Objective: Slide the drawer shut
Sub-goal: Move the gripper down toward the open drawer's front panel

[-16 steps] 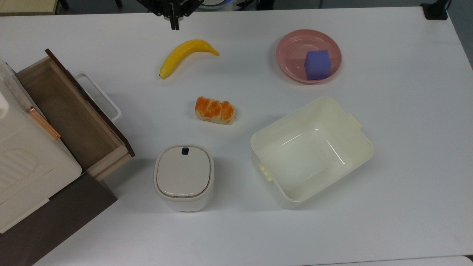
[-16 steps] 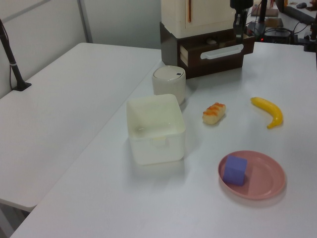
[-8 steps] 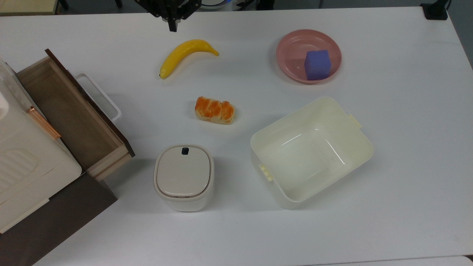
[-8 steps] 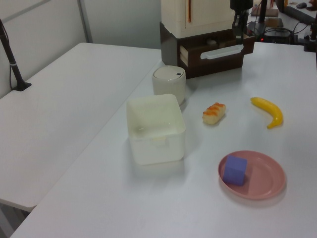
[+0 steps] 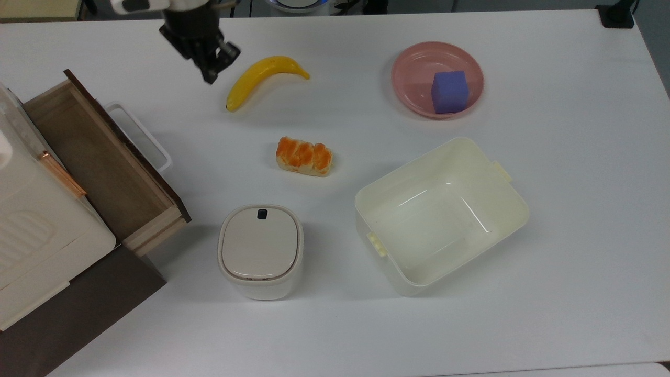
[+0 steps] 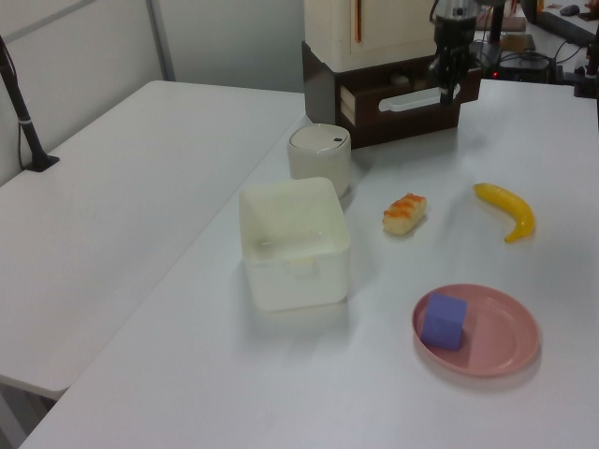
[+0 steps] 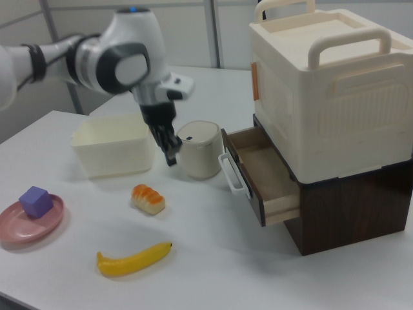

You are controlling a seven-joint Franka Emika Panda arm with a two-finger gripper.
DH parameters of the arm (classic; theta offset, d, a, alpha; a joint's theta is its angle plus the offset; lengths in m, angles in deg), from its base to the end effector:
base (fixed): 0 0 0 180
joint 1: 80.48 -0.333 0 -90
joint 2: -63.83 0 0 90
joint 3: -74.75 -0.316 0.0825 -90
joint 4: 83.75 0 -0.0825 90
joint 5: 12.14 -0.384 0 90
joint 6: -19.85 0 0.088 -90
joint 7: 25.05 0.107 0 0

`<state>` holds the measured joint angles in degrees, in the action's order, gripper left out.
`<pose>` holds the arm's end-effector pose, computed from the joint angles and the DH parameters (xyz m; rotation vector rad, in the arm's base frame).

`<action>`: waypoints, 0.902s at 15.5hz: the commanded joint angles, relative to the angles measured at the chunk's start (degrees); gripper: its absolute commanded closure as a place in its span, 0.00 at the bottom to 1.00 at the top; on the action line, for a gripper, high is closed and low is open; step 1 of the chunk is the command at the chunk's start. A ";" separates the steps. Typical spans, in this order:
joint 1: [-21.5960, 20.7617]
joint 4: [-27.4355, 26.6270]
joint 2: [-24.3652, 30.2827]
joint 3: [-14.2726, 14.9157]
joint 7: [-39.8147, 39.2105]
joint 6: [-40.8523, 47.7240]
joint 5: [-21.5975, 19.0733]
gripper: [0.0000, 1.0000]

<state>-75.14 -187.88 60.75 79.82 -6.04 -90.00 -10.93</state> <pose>0.5737 -0.1060 0.5066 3.0200 -0.7816 0.0749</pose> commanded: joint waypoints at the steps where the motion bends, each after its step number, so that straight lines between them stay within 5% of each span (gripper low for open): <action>1: 1.69 -5.20 -2.08 0.11 4.97 -10.19 -1.30 1.00; 14: 6.52 5.69 -14.05 0.29 12.27 -18.03 2.47 1.00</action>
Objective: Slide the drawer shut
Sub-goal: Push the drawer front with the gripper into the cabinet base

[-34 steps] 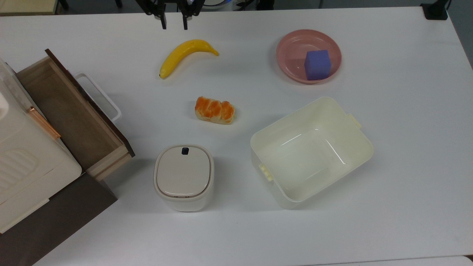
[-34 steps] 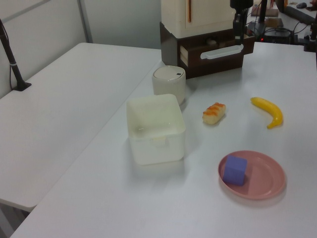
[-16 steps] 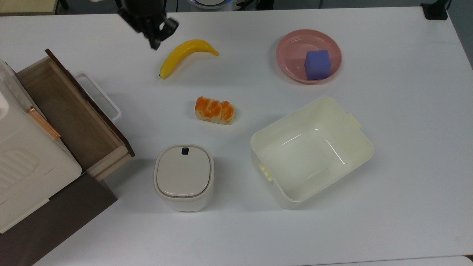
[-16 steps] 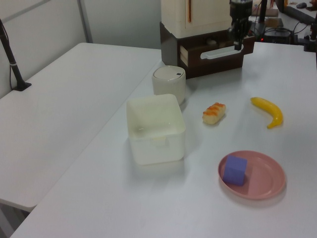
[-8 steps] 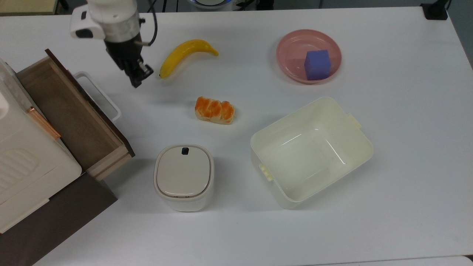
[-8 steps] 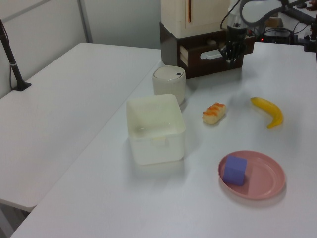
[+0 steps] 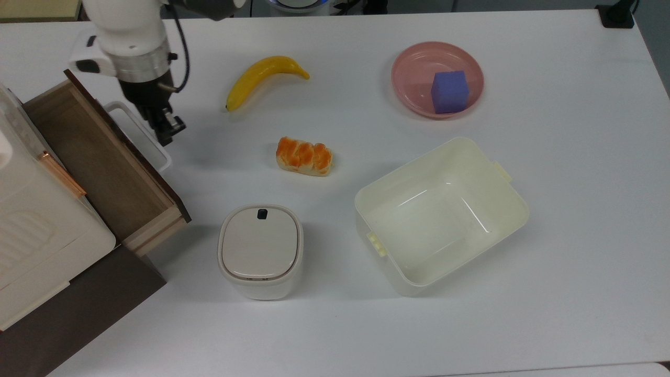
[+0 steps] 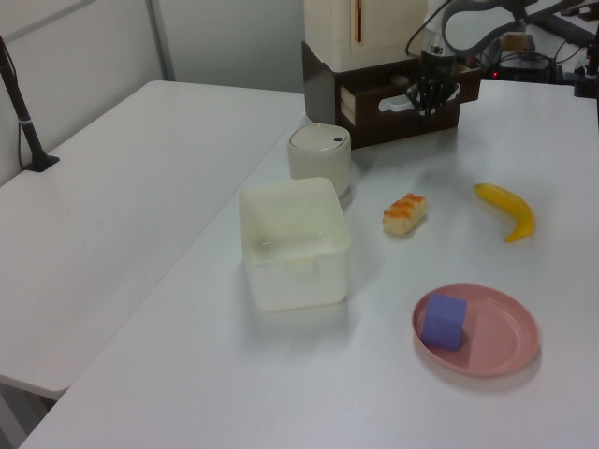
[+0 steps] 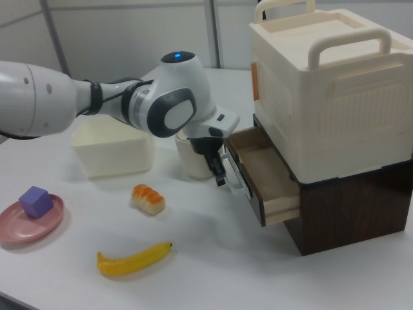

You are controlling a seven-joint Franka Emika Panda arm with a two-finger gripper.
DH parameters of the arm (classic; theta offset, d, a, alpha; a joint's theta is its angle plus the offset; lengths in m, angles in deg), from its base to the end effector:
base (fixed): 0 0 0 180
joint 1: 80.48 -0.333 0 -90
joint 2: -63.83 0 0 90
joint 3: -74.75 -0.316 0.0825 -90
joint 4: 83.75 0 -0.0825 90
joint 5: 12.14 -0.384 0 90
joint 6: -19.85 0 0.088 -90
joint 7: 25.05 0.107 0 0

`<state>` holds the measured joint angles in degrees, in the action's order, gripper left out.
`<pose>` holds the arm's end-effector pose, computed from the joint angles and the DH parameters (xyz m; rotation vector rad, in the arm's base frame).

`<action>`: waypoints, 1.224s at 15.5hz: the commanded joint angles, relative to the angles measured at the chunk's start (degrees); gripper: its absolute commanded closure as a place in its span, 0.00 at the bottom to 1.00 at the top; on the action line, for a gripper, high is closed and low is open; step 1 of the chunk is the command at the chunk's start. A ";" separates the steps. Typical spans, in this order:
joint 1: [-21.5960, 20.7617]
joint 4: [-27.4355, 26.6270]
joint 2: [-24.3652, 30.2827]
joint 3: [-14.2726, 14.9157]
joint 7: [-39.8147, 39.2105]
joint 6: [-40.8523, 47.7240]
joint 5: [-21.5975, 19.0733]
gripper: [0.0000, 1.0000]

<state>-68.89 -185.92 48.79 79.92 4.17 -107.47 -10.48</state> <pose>0.6197 -0.1833 0.4253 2.8668 -1.1815 0.2821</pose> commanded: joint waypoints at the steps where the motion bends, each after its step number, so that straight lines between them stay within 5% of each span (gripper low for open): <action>1: 0.28 4.86 -3.05 0.19 2.24 -0.55 3.51 1.00; 6: 1.42 8.73 -5.78 0.28 2.24 -0.73 7.65 1.00; 19: 4.06 8.92 -7.98 0.37 6.90 -10.57 13.62 1.00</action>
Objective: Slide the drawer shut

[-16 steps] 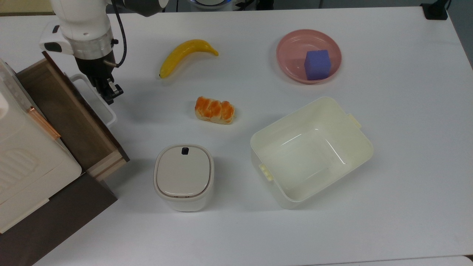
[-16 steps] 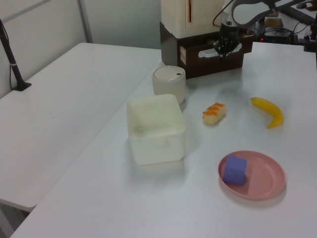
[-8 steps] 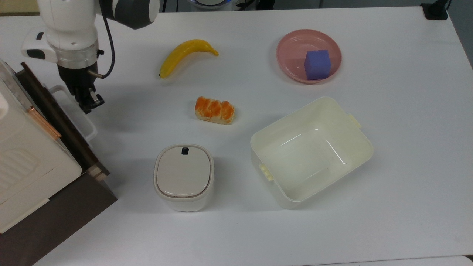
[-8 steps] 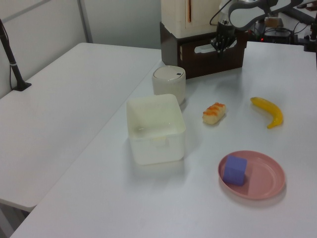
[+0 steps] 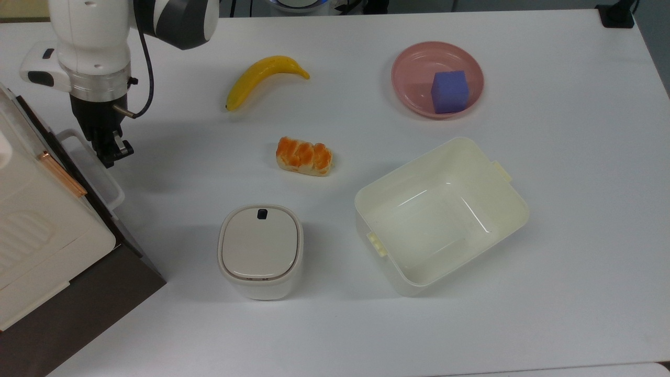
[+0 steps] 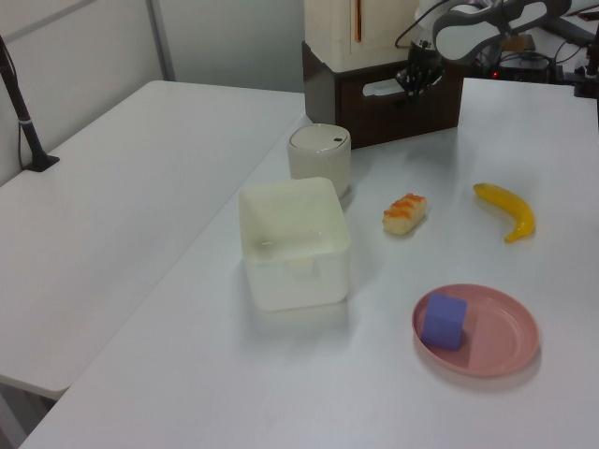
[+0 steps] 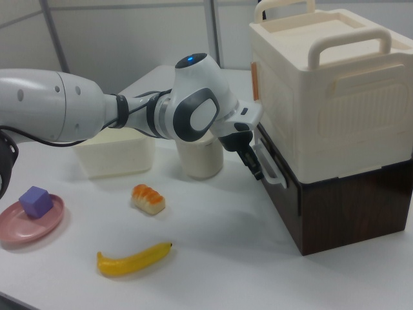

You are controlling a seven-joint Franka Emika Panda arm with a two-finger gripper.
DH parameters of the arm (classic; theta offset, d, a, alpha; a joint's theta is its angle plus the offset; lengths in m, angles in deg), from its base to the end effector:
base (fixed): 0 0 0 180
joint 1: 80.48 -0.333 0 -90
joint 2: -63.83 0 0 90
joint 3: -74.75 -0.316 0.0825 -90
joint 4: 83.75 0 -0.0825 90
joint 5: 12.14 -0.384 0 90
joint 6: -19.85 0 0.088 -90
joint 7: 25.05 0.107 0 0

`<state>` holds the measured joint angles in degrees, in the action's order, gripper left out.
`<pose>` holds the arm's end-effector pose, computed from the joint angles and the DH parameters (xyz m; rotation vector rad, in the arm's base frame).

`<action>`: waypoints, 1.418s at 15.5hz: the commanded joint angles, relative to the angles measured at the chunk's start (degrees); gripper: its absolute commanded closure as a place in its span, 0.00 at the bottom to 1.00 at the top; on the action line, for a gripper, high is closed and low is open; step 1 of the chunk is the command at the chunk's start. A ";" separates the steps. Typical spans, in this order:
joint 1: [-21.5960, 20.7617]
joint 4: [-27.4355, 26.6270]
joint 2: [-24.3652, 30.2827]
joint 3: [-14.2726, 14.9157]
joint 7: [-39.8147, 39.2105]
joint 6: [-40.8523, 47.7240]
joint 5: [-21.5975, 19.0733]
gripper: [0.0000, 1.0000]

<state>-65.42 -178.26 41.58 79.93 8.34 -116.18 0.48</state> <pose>0.6534 -0.2352 0.4243 2.6986 -1.1259 0.5284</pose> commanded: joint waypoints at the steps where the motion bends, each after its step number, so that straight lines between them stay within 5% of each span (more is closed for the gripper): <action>1: 0.59 1.26 -0.95 0.36 2.73 -1.87 3.20 1.00; 6: 0.50 1.26 -0.95 0.36 0.63 -1.79 4.78 1.00; 9: -1.16 1.00 0.71 -2.27 -11.04 -0.04 4.44 1.00; 15: -7.92 0.65 10.11 -4.57 -23.53 17.96 -5.14 1.00; 22: -13.56 -0.40 17.94 -4.04 -26.54 31.61 -6.20 0.95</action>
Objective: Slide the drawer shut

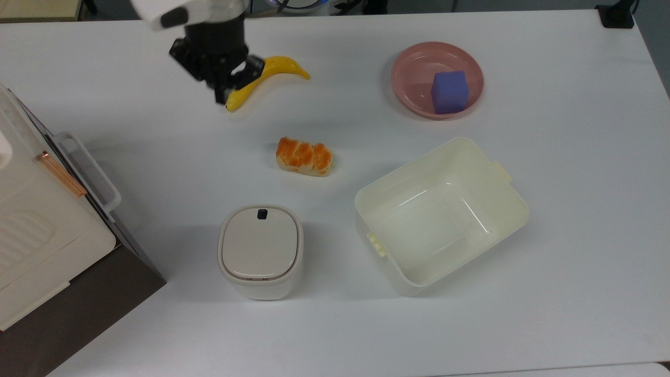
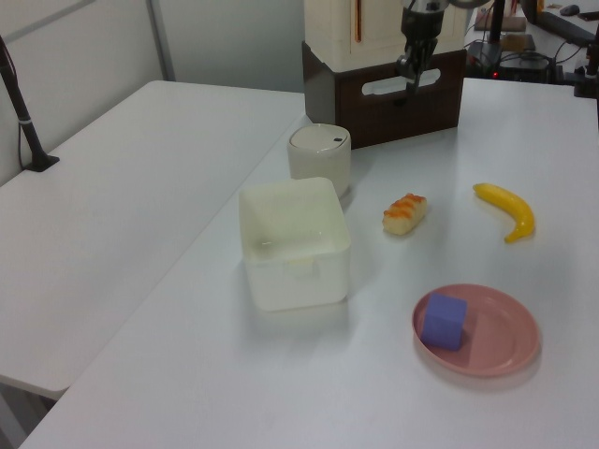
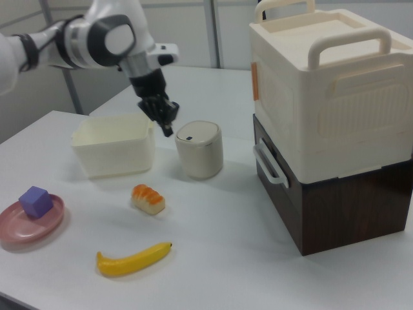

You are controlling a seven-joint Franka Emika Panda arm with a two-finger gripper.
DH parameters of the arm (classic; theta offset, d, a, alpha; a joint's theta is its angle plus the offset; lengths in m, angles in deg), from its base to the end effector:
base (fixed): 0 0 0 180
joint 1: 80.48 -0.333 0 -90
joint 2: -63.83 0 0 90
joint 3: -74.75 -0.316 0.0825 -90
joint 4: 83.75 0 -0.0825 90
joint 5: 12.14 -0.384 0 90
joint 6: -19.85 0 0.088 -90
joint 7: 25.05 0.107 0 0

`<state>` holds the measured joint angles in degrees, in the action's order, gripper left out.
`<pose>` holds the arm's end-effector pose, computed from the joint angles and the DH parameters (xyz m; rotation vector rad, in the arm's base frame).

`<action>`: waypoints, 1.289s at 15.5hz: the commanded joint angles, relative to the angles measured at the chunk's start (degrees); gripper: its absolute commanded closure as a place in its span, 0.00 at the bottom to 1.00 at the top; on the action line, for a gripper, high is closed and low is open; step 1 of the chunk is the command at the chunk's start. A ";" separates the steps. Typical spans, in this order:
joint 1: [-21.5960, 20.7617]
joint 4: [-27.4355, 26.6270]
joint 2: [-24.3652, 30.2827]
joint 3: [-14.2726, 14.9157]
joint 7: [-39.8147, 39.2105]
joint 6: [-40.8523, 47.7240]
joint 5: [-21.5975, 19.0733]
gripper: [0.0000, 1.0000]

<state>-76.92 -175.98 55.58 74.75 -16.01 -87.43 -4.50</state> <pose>0.6179 -0.0486 0.5500 2.9988 -0.2825 0.1881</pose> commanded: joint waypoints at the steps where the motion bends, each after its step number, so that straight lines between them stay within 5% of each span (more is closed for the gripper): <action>1: -2.50 -3.21 4.82 1.13 -2.11 3.31 -1.23 0.93; 6: -6.54 -3.31 7.37 3.24 -2.63 9.64 -1.23 0.61; 9: -6.81 -3.04 7.64 3.24 -4.38 11.83 -1.58 0.09; 10: -6.81 -2.43 7.64 3.16 -4.48 12.18 -1.66 0.00; 20: -6.02 -1.90 9.83 3.33 -6.05 15.26 -5.43 0.00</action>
<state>-82.39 -177.09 63.10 76.56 -19.38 -73.67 -6.85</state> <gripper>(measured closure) 0.000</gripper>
